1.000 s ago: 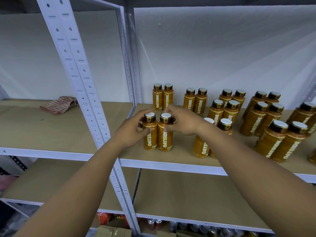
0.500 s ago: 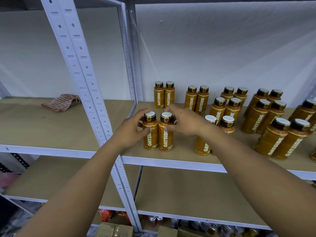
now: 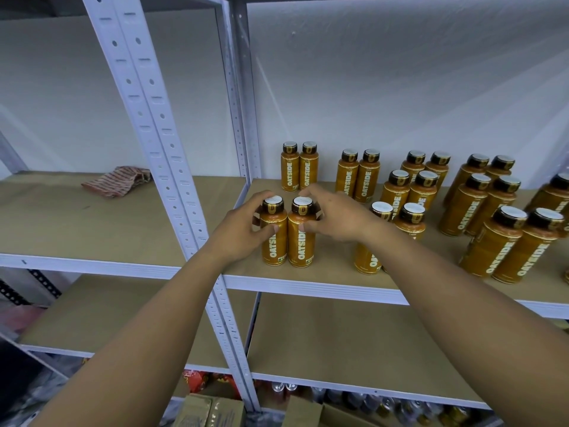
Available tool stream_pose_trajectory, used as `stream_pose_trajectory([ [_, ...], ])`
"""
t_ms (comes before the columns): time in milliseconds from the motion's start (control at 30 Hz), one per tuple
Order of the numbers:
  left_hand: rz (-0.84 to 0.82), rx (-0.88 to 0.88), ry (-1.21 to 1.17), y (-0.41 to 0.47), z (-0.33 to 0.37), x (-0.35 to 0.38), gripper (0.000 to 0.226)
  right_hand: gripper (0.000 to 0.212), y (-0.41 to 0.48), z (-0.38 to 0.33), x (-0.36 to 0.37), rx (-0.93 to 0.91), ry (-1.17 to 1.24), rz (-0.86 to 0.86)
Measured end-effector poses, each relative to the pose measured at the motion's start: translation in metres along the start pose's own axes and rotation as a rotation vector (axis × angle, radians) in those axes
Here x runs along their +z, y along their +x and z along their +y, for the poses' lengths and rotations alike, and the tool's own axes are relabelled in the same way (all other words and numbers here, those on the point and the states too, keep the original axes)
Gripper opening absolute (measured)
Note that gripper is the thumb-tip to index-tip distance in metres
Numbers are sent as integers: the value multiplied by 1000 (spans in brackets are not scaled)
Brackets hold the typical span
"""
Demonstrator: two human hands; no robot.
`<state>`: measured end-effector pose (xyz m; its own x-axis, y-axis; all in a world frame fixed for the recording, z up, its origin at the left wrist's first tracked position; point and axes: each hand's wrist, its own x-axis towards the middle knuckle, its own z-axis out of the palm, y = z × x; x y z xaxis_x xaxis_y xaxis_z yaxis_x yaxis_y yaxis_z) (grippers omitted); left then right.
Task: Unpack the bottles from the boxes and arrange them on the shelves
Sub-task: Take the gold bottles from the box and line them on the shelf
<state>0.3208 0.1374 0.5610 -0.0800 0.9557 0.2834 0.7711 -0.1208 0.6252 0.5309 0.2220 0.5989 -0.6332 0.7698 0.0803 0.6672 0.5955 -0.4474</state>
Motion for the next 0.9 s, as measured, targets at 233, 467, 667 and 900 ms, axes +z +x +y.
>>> stream_pose_trajectory([
  [233, -38, 7, 34, 3, 3, -6, 63, 66, 1, -1, -3, -8, -21, -23],
  [467, 54, 43, 116, 19, 22, -20, 42, 63, 4, -4, -29, -8, -39, -22],
  [667, 94, 94, 136, 52, 53, -29, 40, 47, 0, 13, -81, 16, -23, 119],
  [900, -12, 218, 141, 104, 100, -9, 38, 43, -12, 65, -136, 118, -28, 196],
])
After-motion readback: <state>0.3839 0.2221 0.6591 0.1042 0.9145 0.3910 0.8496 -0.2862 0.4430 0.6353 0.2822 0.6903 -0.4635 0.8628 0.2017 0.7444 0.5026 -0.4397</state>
